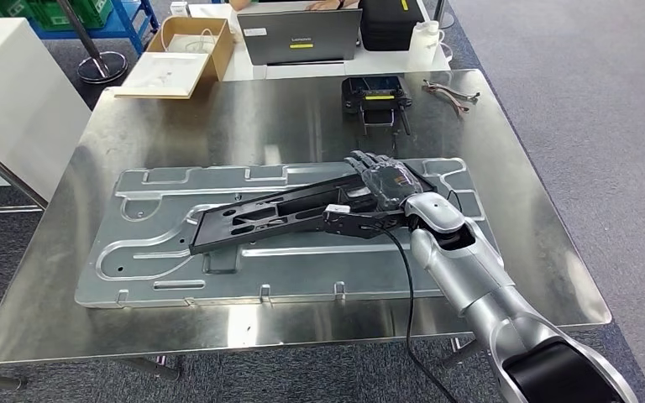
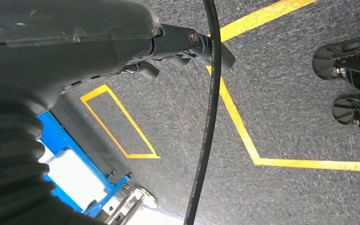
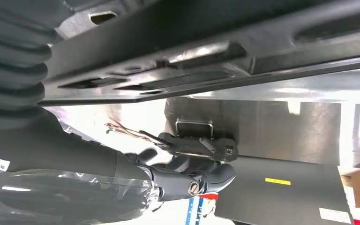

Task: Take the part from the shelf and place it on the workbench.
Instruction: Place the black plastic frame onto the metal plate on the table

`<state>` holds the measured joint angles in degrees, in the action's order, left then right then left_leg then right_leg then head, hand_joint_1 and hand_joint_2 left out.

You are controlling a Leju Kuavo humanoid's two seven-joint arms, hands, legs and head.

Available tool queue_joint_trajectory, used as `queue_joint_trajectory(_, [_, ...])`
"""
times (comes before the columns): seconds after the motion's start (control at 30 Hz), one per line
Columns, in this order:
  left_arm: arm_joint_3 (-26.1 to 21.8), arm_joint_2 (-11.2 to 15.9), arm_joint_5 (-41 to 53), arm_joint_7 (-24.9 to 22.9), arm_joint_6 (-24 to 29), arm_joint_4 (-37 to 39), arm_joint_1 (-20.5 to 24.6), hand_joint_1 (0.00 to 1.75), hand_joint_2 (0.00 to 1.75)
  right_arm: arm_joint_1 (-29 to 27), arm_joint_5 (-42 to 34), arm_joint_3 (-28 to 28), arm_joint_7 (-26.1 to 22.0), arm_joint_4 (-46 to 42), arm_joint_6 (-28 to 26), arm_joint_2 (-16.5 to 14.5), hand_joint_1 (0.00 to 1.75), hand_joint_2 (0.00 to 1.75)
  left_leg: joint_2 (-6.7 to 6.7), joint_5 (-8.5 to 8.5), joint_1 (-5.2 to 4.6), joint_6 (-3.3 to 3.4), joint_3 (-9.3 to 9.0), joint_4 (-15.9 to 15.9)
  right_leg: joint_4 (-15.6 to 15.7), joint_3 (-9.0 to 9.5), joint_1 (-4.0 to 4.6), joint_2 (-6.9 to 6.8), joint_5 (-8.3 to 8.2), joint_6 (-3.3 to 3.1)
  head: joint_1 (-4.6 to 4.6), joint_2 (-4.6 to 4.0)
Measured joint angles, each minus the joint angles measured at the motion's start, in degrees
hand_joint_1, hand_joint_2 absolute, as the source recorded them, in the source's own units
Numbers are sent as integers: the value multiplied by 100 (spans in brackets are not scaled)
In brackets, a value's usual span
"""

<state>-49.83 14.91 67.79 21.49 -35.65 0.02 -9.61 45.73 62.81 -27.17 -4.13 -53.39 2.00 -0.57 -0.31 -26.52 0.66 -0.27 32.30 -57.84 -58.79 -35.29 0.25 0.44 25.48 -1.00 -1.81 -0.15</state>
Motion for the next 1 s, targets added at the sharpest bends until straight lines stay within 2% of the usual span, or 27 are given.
queue_joint_trajectory(0.23, [0, 0, -5, -4, 2, 0, 0, 0, 0, 26, 66, 0, -81, 50, -15, -33, 0, 0, -1, -7, -13, 1, 4, -19, 4, 11, -19, -3, -6, 9, 0, 0])
queue_joint_trajectory(0.37, [0, 0, -7, -1, 10, 0, 0, 0, 0, -7, -1, -7, -273, -228, 40, -150, 0, 0, 0, -23, -29, 24, 10, -45, 5, 13, -36, -2, -10, 26, 0, 0])
queue_joint_trajectory(0.5, [0, -1, -5, 32, 25, 0, -6, 0, 0, -46, -260, -129, -311, -964, 310, -283, 0, 0, -1, -33, -53, 63, 19, -66, 16, 19, -57, -2, -18, 73, 0, 0])
queue_joint_trajectory(0.57, [0, -2, -2, 51, 28, 0, -7, 0, 0, -40, -351, -198, -298, -1262, 392, -328, 0, 0, 11, 9, -37, 106, -4, -18, 6, 32, -58, 0, -2, 114, 0, 0])
queue_joint_trajectory(0.6, [0, -5, -1, 58, 28, 0, -6, 0, 0, -35, -377, -220, -295, -1369, 409, -340, 0, 0, 21, 43, -20, 131, -22, 21, -76, 9, -54, -1, 78, 137, 1, 0])
queue_joint_trajectory(0.63, [0, -10, 1, 64, 28, 0, -6, 0, 0, -33, -399, -242, -289, -1472, 425, -348, 0, 0, 31, 78, -2, 154, -35, 57, -277, -65, -53, -4, 235, 156, 1, 0])
queue_joint_trajectory(0.7, [0, -21, 5, 71, 28, 0, -11, 0, 0, -33, -443, -296, -278, -1660, 454, -349, 0, 0, 39, 110, 7, 176, -30, 77, -946, -335, -59, -10, 654, 182, 1, 0])
queue_joint_trajectory(0.73, [0, -25, 8, 72, 27, 0, -14, 0, 0, -34, -461, -329, -273, -1744, 469, -348, 0, 0, 40, 112, 5, 179, -19, 71, -1266, -461, -62, -11, 799, 187, 1, 0])
queue_joint_trajectory(0.77, [0, -28, 10, 73, 26, 0, -16, 0, 0, -35, -475, -362, -272, -1815, 482, -348, 0, 0, 42, 113, 4, 179, -11, 62, -1435, -514, -64, -12, 832, 189, 1, 0])
queue_joint_trajectory(0.8, [0, -30, 12, 75, 24, 0, -15, 0, 0, -33, -486, -390, -271, -1874, 492, -349, 0, 0, 42, 113, 3, 178, -3, 50, -1406, -471, -66, -13, 755, 186, 2, 0])
queue_joint_trajectory(0.83, [0, -30, 12, 77, 21, 0, -14, 0, 0, -27, -495, -411, -271, -1931, 498, -351, 0, 0, 41, 110, 3, 173, 3, 34, -1174, -327, -67, -14, 593, 173, 1, 0])
queue_joint_trajectory(0.9, [0, -32, 12, 80, 13, 0, -13, 0, 0, 4, -507, -437, -271, -2035, 501, -357, 0, 0, 35, 99, -2, 147, 28, -10, -446, 86, -53, -14, 288, 125, 1, 0])
queue_joint_trajectory(0.93, [0, -33, 13, 82, 7, 0, -13, 0, 0, 21, -511, -445, -271, -2079, 501, -364, 0, 0, 31, 100, -7, 122, 41, -25, -181, 227, -36, -14, 204, 96, 1, 0])
queue_joint_trajectory(1.0, [0, -35, 17, 85, -4, 0, -15, 0, 0, 48, -518, -462, -271, -2142, 503, -378, 0, 0, 24, 124, -12, 54, 67, -33, -6, 295, -3, -13, 177, 44, 0, 0])
